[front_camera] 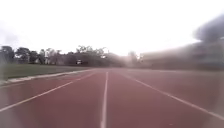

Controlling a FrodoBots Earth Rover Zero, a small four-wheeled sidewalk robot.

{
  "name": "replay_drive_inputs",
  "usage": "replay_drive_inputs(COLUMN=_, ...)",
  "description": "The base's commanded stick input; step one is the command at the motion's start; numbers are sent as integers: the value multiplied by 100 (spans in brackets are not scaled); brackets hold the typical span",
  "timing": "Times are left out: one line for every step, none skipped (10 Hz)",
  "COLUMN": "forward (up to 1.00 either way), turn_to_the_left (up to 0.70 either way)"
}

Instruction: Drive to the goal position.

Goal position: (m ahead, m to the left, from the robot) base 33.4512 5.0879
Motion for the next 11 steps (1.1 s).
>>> replay_drive_inputs(forward=70, turn_to_the_left=2)
replay_drive_inputs(forward=70, turn_to_the_left=1)
replay_drive_inputs(forward=70, turn_to_the_left=0)
replay_drive_inputs(forward=70, turn_to_the_left=0)
replay_drive_inputs(forward=70, turn_to_the_left=0)
replay_drive_inputs(forward=70, turn_to_the_left=1)
replay_drive_inputs(forward=70, turn_to_the_left=0)
replay_drive_inputs(forward=70, turn_to_the_left=1)
replay_drive_inputs(forward=70, turn_to_the_left=0)
replay_drive_inputs(forward=70, turn_to_the_left=0)
replay_drive_inputs(forward=70, turn_to_the_left=0)
